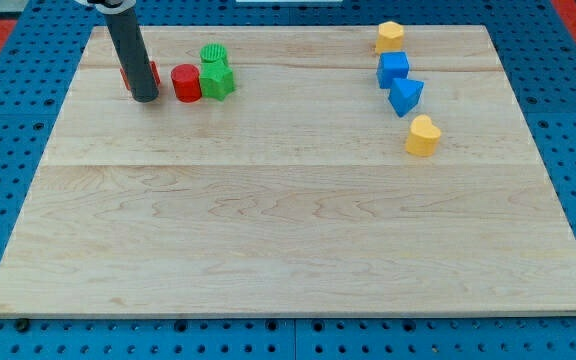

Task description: Push green circle parallel to the right of the green star

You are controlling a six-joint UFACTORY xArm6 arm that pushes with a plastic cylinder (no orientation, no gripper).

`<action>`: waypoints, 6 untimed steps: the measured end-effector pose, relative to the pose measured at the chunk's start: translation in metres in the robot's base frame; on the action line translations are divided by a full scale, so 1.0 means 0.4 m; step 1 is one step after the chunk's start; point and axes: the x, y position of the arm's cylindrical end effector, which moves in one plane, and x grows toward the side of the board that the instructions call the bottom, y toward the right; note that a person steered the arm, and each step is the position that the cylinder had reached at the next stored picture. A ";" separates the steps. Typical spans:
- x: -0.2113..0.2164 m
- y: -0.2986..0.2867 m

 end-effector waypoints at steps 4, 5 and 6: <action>-0.129 0.438; -0.150 0.336; -0.258 0.339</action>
